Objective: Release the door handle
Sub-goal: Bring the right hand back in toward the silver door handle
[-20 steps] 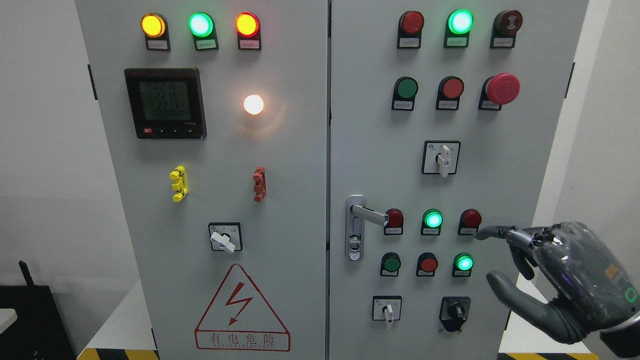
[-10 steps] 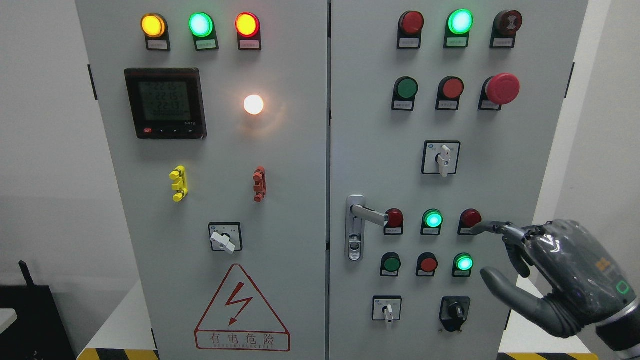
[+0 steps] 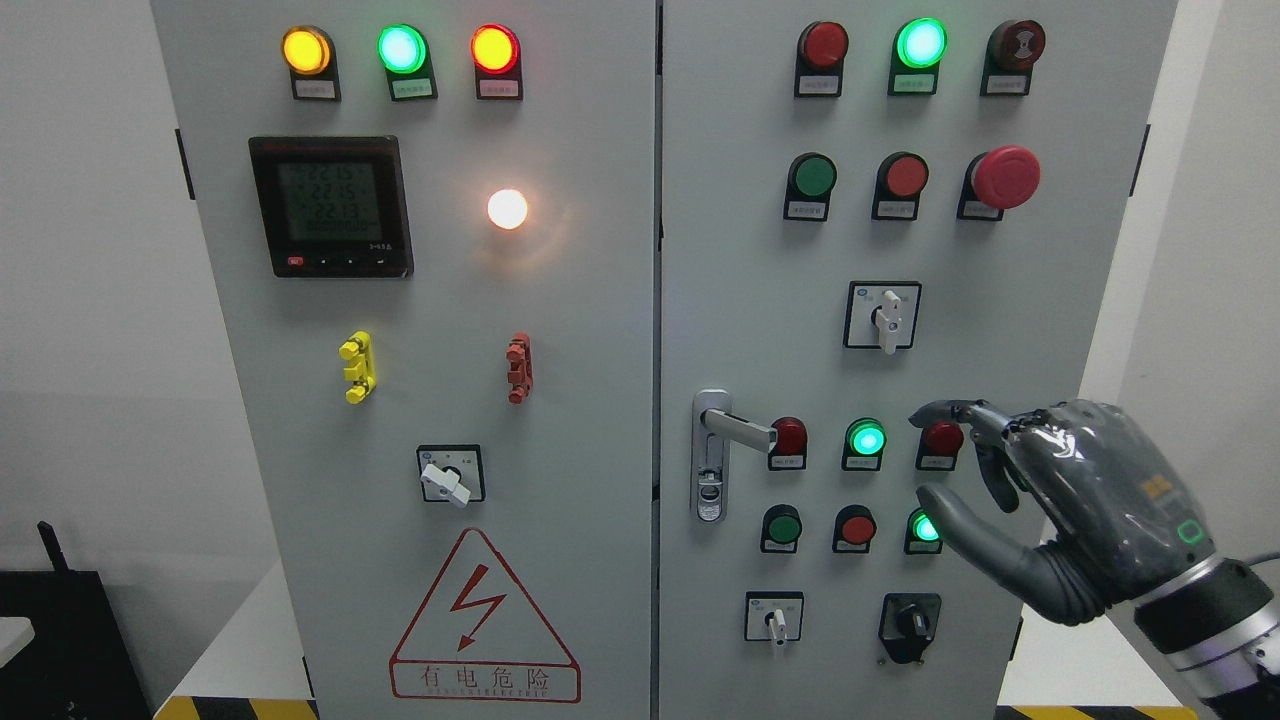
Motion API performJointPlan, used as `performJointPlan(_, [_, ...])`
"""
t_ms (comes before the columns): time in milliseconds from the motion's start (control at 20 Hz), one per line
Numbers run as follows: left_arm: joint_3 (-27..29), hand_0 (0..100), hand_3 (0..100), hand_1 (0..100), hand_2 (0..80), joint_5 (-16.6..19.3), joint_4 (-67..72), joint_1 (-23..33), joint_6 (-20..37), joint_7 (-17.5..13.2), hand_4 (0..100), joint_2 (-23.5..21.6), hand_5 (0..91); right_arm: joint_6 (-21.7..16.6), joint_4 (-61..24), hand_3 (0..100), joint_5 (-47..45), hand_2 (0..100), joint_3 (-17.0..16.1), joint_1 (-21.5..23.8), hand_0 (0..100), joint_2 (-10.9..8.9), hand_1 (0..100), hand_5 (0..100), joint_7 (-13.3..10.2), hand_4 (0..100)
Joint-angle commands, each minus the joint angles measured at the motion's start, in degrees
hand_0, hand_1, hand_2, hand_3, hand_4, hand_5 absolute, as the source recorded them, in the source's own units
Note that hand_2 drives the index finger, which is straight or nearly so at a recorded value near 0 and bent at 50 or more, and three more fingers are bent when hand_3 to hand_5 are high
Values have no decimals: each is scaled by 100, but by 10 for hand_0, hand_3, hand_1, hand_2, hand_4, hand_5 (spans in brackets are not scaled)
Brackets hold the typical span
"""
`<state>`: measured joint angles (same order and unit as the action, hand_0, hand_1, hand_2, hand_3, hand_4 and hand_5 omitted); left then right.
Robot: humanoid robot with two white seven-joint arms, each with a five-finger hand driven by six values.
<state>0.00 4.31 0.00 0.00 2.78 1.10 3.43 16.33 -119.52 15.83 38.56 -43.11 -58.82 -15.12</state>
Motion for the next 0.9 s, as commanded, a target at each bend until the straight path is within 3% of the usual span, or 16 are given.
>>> performJointPlan(0, [9, 120, 0, 389, 0, 0, 53, -18, 3, -4, 0, 0, 0, 107, -36, 1000, -10, 379, 996, -444, 459, 432, 0, 1000, -17, 1000])
performJointPlan(300, [9, 120, 0, 389, 0, 0, 53, -18, 3, 5, 0, 0, 0, 133, -45, 1000, -19, 528, 1040, -479, 459, 441, 0, 1000, -17, 1000])
performJointPlan(651, [9, 120, 0, 389, 0, 0, 53, -18, 3, 5, 0, 0, 0, 283, -45, 1000, -45, 554, 1066, -768, 447, 424, 0, 1000, -8, 1000])
performJointPlan(851, [9, 120, 0, 389, 0, 0, 53, -18, 3, 5, 0, 0, 0, 292, -45, 1000, -62, 539, 1057, -795, 446, 432, 0, 1000, 132, 1000])
